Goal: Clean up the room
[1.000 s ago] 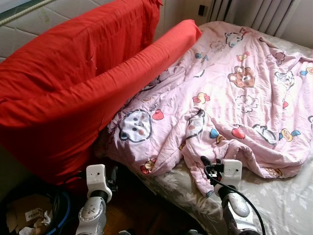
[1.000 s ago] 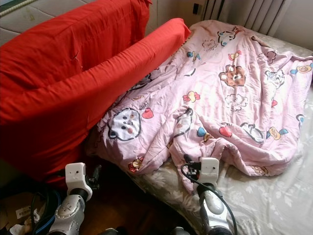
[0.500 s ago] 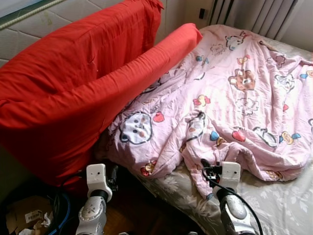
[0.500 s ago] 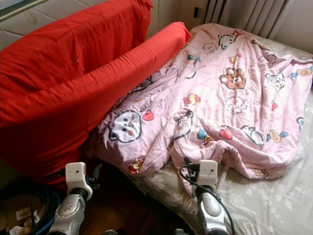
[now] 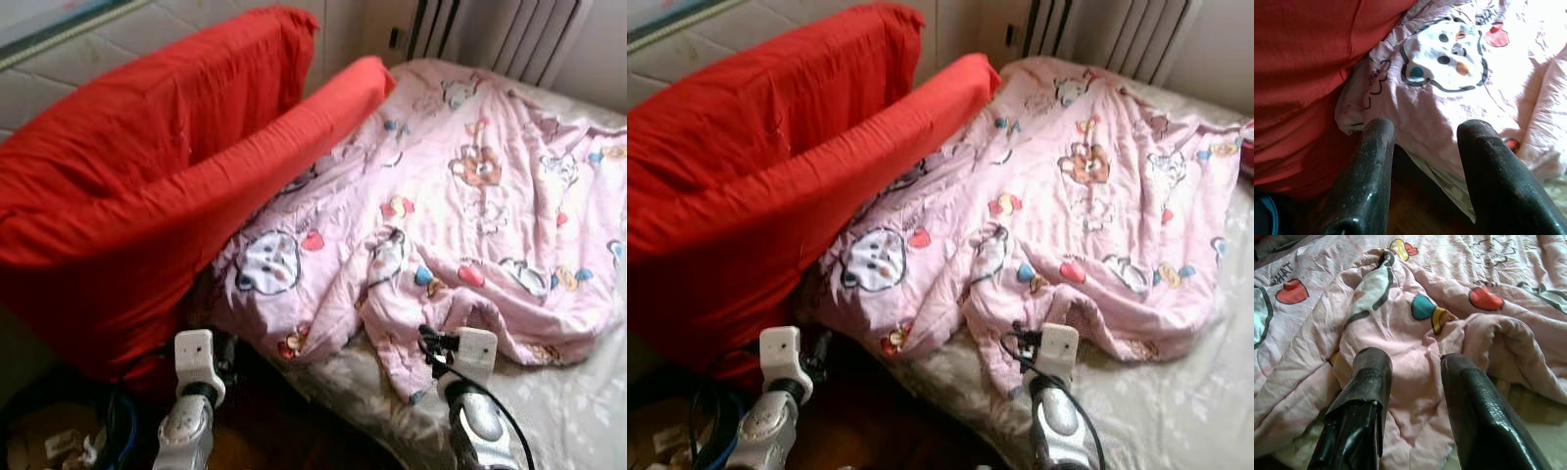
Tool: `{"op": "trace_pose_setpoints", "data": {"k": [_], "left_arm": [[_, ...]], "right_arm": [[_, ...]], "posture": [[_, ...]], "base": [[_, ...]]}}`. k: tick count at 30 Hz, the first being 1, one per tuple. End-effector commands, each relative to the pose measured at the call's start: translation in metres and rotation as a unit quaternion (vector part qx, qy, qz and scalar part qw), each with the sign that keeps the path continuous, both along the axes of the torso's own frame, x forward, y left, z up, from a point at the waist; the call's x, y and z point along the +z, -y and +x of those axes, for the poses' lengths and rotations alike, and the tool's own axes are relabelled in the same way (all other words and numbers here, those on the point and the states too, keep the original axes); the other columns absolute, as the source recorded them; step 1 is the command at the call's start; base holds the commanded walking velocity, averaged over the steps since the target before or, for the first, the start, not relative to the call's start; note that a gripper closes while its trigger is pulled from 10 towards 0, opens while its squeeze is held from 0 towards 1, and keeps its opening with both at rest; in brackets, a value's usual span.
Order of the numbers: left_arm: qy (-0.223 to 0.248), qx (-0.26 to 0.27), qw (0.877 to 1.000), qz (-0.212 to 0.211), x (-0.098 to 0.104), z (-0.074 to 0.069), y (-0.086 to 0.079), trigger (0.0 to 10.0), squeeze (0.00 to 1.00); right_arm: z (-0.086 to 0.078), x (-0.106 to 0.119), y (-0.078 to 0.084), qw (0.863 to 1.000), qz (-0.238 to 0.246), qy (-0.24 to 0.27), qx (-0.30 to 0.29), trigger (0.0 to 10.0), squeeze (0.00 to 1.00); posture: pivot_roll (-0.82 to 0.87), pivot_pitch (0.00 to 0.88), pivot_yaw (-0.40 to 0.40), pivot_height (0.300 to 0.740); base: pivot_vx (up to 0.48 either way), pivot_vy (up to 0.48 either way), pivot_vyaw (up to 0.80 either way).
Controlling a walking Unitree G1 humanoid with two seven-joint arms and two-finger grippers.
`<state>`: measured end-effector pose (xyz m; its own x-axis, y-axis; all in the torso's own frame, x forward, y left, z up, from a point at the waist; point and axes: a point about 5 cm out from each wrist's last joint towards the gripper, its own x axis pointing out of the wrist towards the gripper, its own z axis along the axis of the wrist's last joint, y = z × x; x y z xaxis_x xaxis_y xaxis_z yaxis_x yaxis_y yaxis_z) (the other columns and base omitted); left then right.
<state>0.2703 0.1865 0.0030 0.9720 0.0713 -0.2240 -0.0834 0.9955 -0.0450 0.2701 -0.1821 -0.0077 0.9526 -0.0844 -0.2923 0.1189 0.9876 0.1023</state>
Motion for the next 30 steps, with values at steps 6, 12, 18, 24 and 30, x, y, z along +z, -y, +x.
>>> {"op": "trace_pose_setpoints", "data": {"k": [6, 12, 18, 24, 30], "left_arm": [[-0.019, 0.004, 1.000, 0.010, -0.0059, -0.0056, -0.0044, 10.0, 0.00], [-0.022, 0.006, 1.000, 0.012, -0.0068, -0.0067, -0.0057, 10.0, 0.00], [-0.021, 0.006, 1.000, 0.013, -0.0062, -0.0063, -0.0062, 10.0, 0.00], [-0.020, 0.005, 1.000, 0.013, -0.0055, -0.0053, -0.0058, 10.0, 0.00], [-0.019, 0.005, 1.000, 0.013, -0.0053, -0.0056, -0.0057, 10.0, 0.00]], "right_arm": [[-0.0028, -0.0047, -0.0039, 1.000, 0.001, -0.015, 0.005, 10.0, 0.00], [-0.0018, -0.0042, -0.0059, 1.000, -0.002, -0.016, 0.005, 10.0, 0.00], [-0.0006, -0.0030, -0.0071, 1.000, -0.003, -0.013, 0.003, 10.0, 0.00], [0.0000, -0.0027, -0.0046, 1.000, -0.009, -0.015, -0.008, 10.0, 0.00], [0.0011, -0.0021, -0.0010, 0.999, -0.018, -0.021, -0.017, 10.0, 0.00]], "posture": [[0.01, 0.177, -0.010, 0.740], [0.01, 0.180, -0.010, 0.740], [0.01, 0.181, -0.009, 0.740], [0.01, 0.187, -0.008, 0.740], [0.01, 0.191, -0.008, 0.706]], "base": [[0.083, 0.000, 0.00], [0.000, 0.000, 0.00], [0.000, 0.000, 0.00], [0.000, 0.000, 0.00], [0.000, 0.000, 0.00]]}}
